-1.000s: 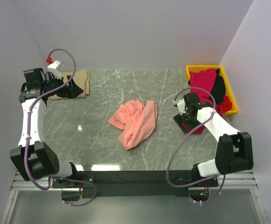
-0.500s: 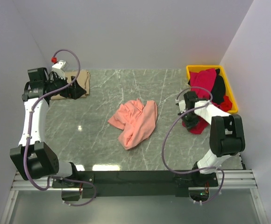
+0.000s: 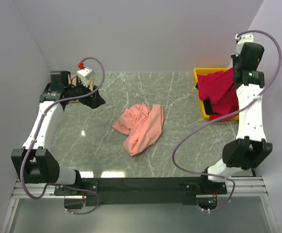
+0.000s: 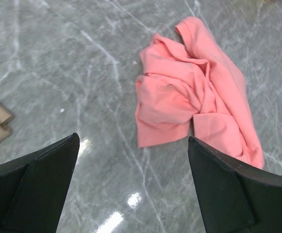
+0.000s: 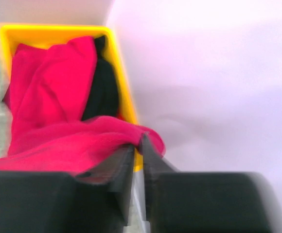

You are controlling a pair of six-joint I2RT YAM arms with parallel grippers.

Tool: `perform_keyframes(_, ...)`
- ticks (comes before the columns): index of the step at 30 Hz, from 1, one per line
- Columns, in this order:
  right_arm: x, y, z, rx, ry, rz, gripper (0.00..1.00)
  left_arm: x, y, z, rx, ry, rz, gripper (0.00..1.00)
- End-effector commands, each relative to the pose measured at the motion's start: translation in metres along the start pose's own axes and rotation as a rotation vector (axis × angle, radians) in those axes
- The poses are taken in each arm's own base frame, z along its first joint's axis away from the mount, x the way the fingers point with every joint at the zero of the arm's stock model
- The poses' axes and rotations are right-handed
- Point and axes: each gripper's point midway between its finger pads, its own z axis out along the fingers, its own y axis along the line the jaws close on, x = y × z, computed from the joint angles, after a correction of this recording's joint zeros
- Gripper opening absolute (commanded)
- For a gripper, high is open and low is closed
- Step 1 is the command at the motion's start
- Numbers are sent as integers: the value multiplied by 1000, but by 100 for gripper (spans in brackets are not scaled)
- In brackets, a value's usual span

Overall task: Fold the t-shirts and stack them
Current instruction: Flatten the tshirt out

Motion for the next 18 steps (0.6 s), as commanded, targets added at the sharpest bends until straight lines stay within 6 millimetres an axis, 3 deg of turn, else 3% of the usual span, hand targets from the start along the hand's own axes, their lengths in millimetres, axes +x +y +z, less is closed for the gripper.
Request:
perform_keyframes(1,31,13,62,45,149,-73,23,7,-17,18,40,47,68,99)
perform_keyframes(2,36,17,69,32,185,-76,34,11,-32,27,81,73,89,99)
perform_keyframes(3,53,25,67,-9,278,-72,57,15,-38,34,99,96,102,99)
perform_keyframes(5,37,37,67,-105,266,-24,78,30,-67,42,192,167,104,99)
perform_keyframes(9,19,71,18,-346,191,42,82,69,-115,61,317,298,106,99)
perform_keyframes(11,14,98,-3,-489,163,73,82,77,-141,77,326,317,180,99)
perform_keyframes(12,19,110,-17,-549,176,79,82,88,-150,82,322,343,178,100)
perform_keyframes(13,21,118,-23,-583,178,91,82,94,-172,90,345,356,221,99)
perform_keyframes(14,23,129,-31,-635,177,101,82,91,-170,101,287,337,258,99)
perform_keyframes(16,40,145,-42,-694,205,77,82,111,-194,115,295,388,258,98)
perform_keyframes(18,53,154,-46,-732,225,78,82,128,-197,134,249,450,258,96)
